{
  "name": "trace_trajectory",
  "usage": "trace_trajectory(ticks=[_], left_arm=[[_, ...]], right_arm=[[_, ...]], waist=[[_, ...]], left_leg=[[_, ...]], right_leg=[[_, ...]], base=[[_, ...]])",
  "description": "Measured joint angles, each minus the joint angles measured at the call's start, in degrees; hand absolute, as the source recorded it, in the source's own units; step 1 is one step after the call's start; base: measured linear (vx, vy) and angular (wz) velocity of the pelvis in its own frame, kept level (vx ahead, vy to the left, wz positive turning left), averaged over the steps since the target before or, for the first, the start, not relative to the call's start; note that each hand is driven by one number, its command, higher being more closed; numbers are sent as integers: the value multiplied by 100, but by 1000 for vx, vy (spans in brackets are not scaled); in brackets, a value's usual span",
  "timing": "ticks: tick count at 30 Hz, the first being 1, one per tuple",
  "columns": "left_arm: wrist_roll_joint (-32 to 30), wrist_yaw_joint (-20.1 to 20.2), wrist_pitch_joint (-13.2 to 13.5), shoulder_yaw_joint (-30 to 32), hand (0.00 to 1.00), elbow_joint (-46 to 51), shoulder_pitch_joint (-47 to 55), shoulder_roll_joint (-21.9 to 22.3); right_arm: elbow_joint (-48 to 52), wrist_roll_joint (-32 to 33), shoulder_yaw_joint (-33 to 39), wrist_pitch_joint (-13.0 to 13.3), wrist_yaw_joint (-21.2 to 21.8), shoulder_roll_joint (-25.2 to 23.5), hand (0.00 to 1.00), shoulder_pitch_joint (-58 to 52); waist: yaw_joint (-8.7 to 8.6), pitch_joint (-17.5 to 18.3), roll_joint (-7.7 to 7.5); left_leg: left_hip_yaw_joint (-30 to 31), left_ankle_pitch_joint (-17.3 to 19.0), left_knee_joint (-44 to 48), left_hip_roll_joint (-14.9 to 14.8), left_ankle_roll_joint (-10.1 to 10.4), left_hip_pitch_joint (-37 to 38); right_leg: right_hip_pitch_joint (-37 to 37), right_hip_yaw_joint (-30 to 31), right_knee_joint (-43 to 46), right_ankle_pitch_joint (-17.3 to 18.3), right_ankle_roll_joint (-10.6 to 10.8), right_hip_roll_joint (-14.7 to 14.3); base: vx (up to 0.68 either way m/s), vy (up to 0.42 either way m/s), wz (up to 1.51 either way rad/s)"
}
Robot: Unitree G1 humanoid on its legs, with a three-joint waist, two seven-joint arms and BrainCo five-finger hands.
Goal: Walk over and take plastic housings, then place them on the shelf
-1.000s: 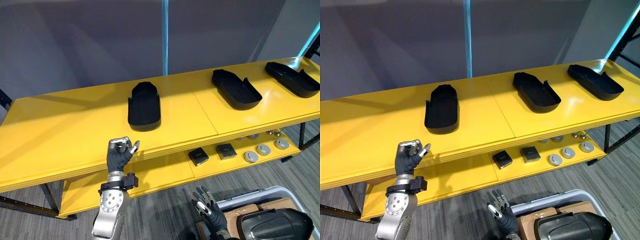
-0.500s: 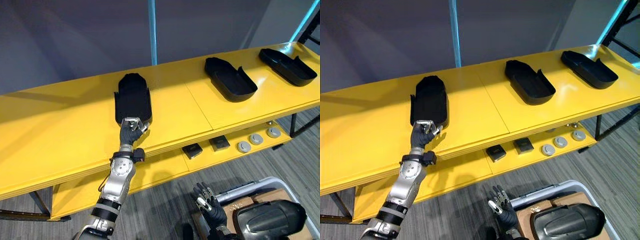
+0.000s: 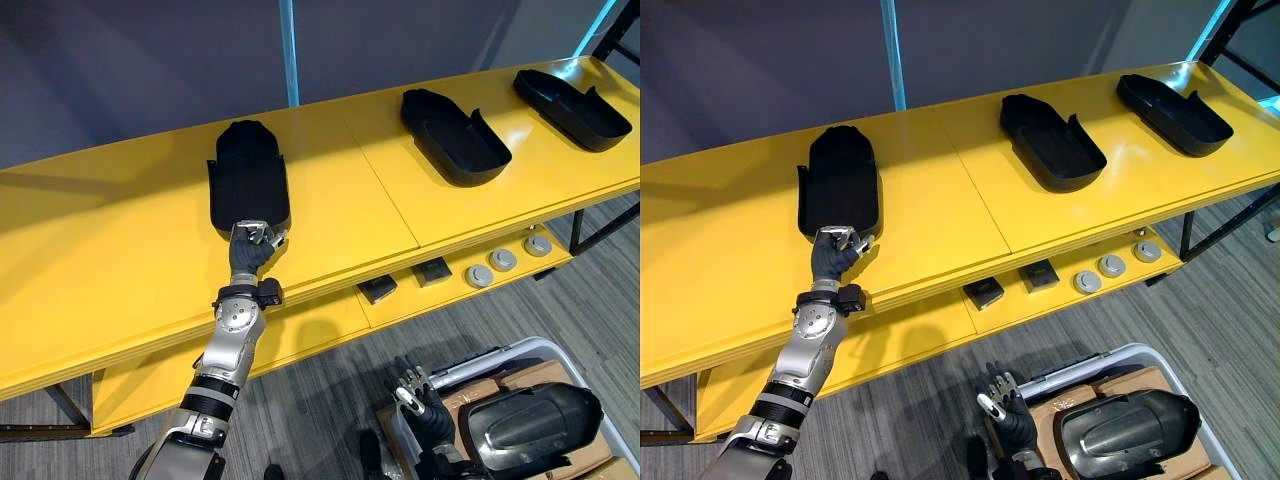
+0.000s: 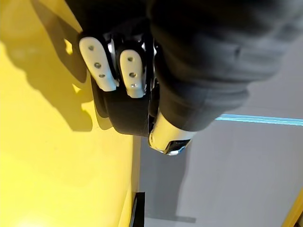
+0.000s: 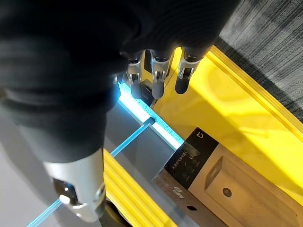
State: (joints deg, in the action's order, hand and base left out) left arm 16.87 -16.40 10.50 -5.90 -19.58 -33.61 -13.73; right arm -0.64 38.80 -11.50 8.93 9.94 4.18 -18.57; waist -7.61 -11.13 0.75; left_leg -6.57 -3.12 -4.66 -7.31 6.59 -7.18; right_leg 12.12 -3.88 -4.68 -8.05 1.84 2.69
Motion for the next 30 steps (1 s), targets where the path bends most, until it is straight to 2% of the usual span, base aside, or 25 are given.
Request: trace_trajectory(ticks=[2,3,4,6,8,10,12,14,15,16,17,18,19,21,23,24,25,27,28,29,30], left_arm=[[0,0,0,-2,100,-6,0,15],[7,-3,-6,-9,0,24,13,47],[43,-24,-23,-10,0,216,102,103],[107,-86,14,-43,0,1422,732,347],[99,-34,238,-200,0,2701,1577,638],[95,89,382,-324,0,3569,2321,823],[94,181,555,-337,0,4219,3019,983],[70,302,775,-240,0,4629,3650,1121],[22,301,811,-199,0,4668,3761,1158],[-31,291,863,-64,0,4742,3944,1214],[-39,273,909,19,0,4802,4061,1270],[-72,262,913,34,0,4836,4134,1290],[-179,250,915,-1,0,4846,4262,1296],[-310,218,909,-42,0,4850,4351,1308],[-335,187,906,-184,0,4833,4275,1340],[-374,197,906,-266,0,4818,4263,1367],[-390,212,906,-307,0,4795,4253,1380],[-440,219,902,-370,0,4739,4207,1470],[-460,224,893,-395,0,4691,4143,1488],[-460,231,884,-373,0,4634,4082,1450],[-460,234,878,-323,0,4574,4079,1420]], right_arm=[[0,0,0,0,0,-2,0,1],[0,0,0,0,-4,-7,0,8],[-2,0,1,0,-16,-11,0,31],[5,-20,24,52,-85,-26,0,110],[26,-127,77,122,-145,-80,0,119],[146,-141,195,124,-190,-95,0,104],[281,-144,391,195,-208,-108,0,112],[378,-222,639,310,-265,-100,0,229],[379,-278,674,330,-295,-76,0,290],[383,-352,708,345,-356,-28,0,454],[423,-404,711,362,-429,14,0,628],[423,-484,712,362,-479,54,0,714],[445,-578,746,362,-551,82,0,783],[525,-591,835,366,-641,44,0,763],[908,-592,934,363,-666,3,0,447],[1185,-594,1009,361,-663,-66,0,174],[1312,-597,1045,361,-662,-121,0,48],[1627,-640,1109,362,-667,-319,0,-210],[1703,-708,1125,362,-676,-432,0,-223],[1605,-792,1121,361,-709,-584,0,-134],[1547,-803,1117,357,-712,-661,0,-76]], waist=[[2,-14,2],[5,-20,5],[5,-34,8],[13,-49,20],[45,-51,33],[81,-34,80],[183,35,159],[373,89,271],[403,114,294],[486,118,296],[582,137,342],[637,153,383],[702,230,469],[699,334,566],[646,334,492],[540,314,426],[525,325,390],[545,348,217],[557,354,126],[676,304,-113],[780,306,-80]], left_leg=[[16,0,1,0,0,16],[36,-1,2,0,-1,30],[48,-1,4,0,-1,54],[48,1,-10,6,-3,139],[34,27,-25,0,-2,291],[-7,117,-25,-18,-8,505],[-158,394,129,-70,42,684],[-130,1060,1382,-229,32,496],[-51,1169,1729,-254,49,432],[473,1292,2404,-218,18,284],[1362,1450,2958,-73,63,209],[1828,1561,3189,7,134,209],[2745,1777,3546,166,314,279],[3604,2015,3711,406,359,505],[3796,2174,3513,588,198,664],[3710,2281,3328,648,23,739],[3603,2331,3237,660,-58,751],[3115,2557,3117,723,-382,679],[2683,2700,3105,753,-609,578],[2138,2690,3089,782,-712,468],[1857,2608,3043,620,-736,378]], right_leg=[[-27,-13,0,0,0,2],[-53,-28,0,0,0,3],[-92,-43,0,1,0,5],[-168,-52,0,15,15,8],[-305,-45,1,55,38,1],[-500,-29,3,114,62,-15],[-664,98,37,224,123,-62],[-828,335,224,369,114,-165],[-842,447,260,362,77,-194],[-877,709,334,355,55,-221],[-879,1038,400,353,56,-286],[-871,1239,448,353,58,-337],[-809,1566,582,374,87,-486],[-581,2006,943,438,177,-637],[-227,2390,1371,542,325,-658],[-94,2539,1502,555,403,-623],[-14,2616,1526,527,456,-611],[254,3026,1446,303,657,-598],[390,3168,1155,-130,751,-554],[501,2947,614,-1045,611,-565],[486,2611,288,-1394,604,-558]], base=[[-3,1,2],[-3,6,7],[-1,12,6],[2,9,2],[38,20,-1],[42,32,-10],[48,48,-32],[54,42,-53],[23,51,-83],[19,83,-118],[18,98,-139],[5,157,-158],[9,168,-131],[35,248,-137],[-7,332,-105],[-60,285,-67],[-108,302,-75],[-182,295,-103],[-345,315,-171],[-399,289,-196],[-422,173,-203]])
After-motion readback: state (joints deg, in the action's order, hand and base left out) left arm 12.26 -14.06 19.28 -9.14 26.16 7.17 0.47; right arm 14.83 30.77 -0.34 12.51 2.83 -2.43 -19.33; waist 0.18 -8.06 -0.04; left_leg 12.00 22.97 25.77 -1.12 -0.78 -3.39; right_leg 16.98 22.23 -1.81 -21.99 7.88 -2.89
